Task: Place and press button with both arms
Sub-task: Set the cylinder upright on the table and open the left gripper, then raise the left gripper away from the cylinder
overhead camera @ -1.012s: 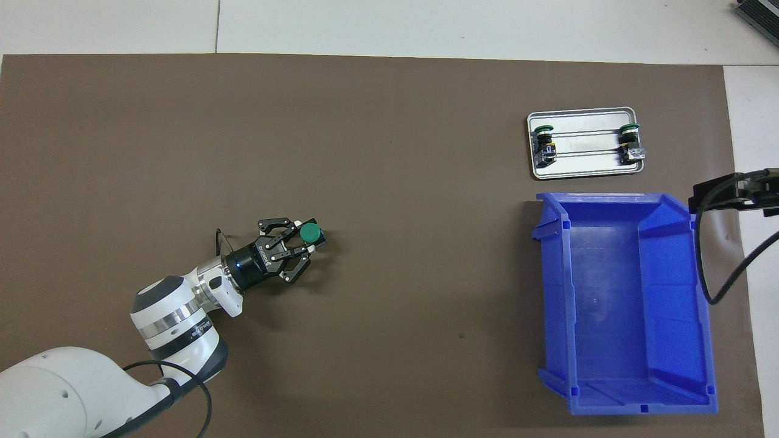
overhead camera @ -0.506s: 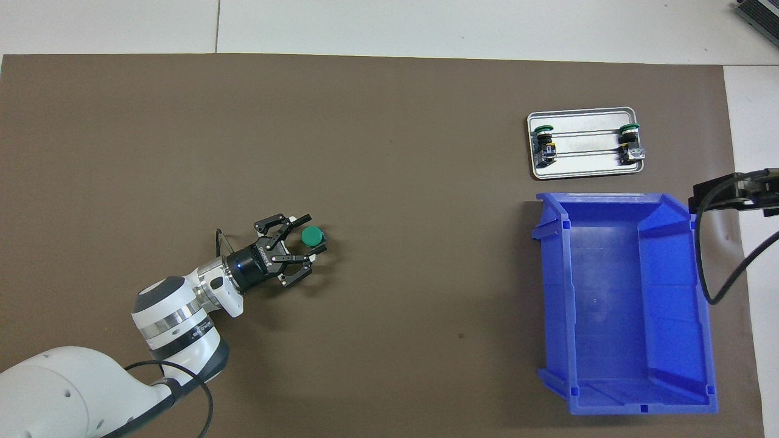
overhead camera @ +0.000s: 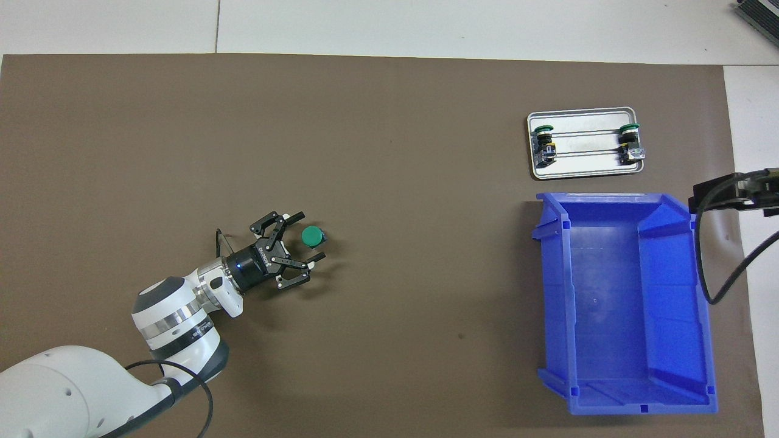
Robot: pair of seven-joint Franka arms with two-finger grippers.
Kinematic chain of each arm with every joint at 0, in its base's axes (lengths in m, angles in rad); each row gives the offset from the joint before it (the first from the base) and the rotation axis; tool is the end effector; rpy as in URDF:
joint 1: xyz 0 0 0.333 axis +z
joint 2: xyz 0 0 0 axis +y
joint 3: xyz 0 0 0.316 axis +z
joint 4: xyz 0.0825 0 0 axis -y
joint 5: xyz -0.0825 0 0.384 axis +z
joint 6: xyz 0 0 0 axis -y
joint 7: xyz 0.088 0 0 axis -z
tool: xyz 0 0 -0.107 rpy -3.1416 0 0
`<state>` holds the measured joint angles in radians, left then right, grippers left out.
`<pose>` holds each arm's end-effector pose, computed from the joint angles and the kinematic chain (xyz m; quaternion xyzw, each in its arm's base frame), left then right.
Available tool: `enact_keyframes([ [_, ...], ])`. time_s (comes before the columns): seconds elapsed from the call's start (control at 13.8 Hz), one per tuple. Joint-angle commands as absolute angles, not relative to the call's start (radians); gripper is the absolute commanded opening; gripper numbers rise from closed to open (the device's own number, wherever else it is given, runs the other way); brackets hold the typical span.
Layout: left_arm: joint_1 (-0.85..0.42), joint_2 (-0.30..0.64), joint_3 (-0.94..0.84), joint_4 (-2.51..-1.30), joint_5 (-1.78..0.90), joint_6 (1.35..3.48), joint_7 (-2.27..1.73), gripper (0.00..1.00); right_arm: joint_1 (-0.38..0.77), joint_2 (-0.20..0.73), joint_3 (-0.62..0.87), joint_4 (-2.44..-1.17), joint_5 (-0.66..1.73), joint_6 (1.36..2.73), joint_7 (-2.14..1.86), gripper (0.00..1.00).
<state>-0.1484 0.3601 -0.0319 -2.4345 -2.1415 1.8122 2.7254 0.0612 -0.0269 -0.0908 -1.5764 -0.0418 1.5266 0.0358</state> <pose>0.4564 -0.1548 0.1783 0.6312 -0.3467 0.5589 0.4111 0.5413 -0.0214 0.6328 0.9992 -0.0333 -0.0114 0.0197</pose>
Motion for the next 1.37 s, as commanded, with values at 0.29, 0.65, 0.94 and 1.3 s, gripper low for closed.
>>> enact_keyframes([
  [0.29, -0.066, 0.341, -0.026, -2.439, -2.062, 1.810, 2.666, 1.00, 0.057, -0.034, -0.086, -1.583, -0.031, 1.516, 0.048, 1.00],
  [0.65, 0.061, 0.261, -0.026, -2.384, -1.908, 1.816, 2.397, 1.00, 0.057, -0.034, -0.086, -1.583, -0.031, 1.516, 0.048, 1.00],
  [0.94, 0.064, 0.172, 0.020, -2.320, -1.866, 1.818, 2.030, 1.00, 0.057, -0.034, -0.086, -1.583, -0.031, 1.516, 0.048, 1.00],
  [1.3, 0.057, 0.083, 0.044, -2.038, -1.397, 1.959, 1.327, 1.00, 0.057, -0.034, -0.086, -1.583, -0.031, 1.514, 0.048, 1.00],
])
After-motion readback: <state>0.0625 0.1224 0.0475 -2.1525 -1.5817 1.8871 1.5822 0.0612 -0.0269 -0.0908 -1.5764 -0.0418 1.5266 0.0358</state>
